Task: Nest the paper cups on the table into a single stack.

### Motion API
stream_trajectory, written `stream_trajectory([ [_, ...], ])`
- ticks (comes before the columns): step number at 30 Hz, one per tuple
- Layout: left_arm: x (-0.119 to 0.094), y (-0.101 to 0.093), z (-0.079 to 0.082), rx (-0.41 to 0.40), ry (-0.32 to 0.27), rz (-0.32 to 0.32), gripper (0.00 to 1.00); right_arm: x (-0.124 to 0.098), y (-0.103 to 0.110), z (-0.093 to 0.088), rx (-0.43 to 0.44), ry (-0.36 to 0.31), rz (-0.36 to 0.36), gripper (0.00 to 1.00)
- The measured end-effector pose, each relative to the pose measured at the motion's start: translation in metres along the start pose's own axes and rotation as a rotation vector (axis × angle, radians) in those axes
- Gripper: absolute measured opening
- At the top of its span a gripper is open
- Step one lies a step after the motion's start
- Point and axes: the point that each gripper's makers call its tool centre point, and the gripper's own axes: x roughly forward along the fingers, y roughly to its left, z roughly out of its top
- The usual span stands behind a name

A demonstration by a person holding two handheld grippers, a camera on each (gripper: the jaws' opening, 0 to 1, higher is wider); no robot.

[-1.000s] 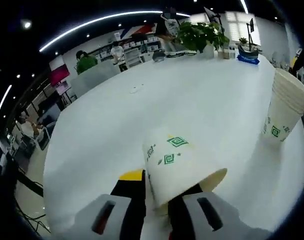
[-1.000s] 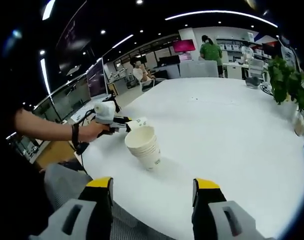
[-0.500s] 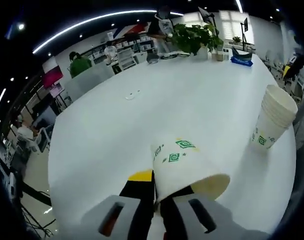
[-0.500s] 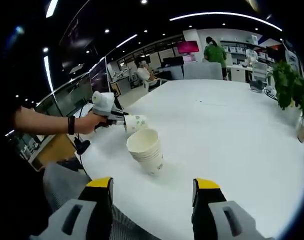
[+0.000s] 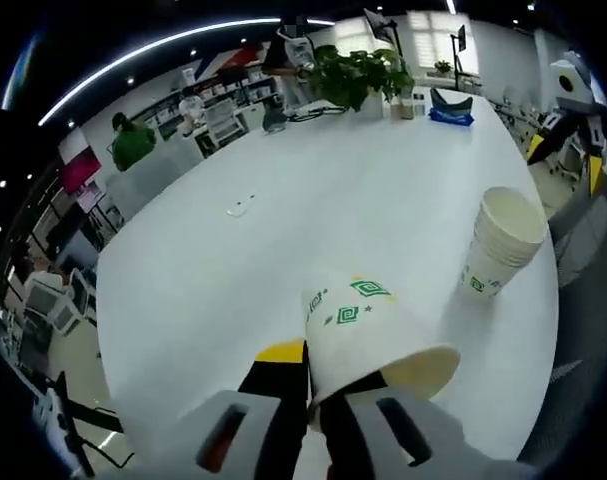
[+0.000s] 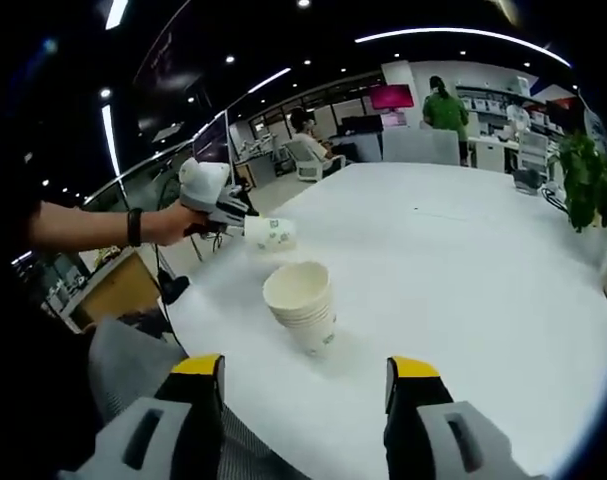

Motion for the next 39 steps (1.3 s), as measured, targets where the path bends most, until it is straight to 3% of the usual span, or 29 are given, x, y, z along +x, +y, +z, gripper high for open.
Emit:
stream_trajectory([
  [2,-0.004,0.0,0.004,0.006,0.0,-0.006,0.0,0.0,0.0,0.001,-0.005,-0.001,0.004,0.66],
  [3,-0.012,-0.005,0.016,0.015,-0.004,-0.022,0.0,0.0,-0.002,0.002,-0.007,-0.004,0.006,0.66],
  [9,-0.018,-0.016,0.027,0.043,-0.016,-0.059,0.0,0.002,0.001,0.004,-0.014,-0.015,0.015,0.66],
  [11,-0.026,-0.025,0.038,0.056,-0.018,-0.071,0.0,0.003,0.003,0.004,-0.012,-0.019,0.019,0.66],
  [14,-0.025,-0.029,0.039,0.074,-0.018,-0.089,0.0,0.003,0.007,0.004,-0.015,-0.022,0.023,0.66],
  [20,-0.035,-0.059,0.072,0.112,-0.05,-0.133,0.0,0.001,0.009,0.0,-0.012,-0.025,0.026,0.66],
  [26,-0.035,-0.081,0.089,0.157,-0.064,-0.174,0.0,-0.001,0.009,0.0,-0.006,-0.033,0.025,0.66],
  [29,-0.037,-0.096,0.099,0.133,-0.077,-0.221,0.0,-0.001,0.009,-0.001,-0.002,-0.038,0.023,0.66],
  [39,-0.028,-0.117,0.097,0.181,-0.049,-0.275,0.0,0.0,0.008,-0.002,0.007,-0.046,0.021,0.66],
])
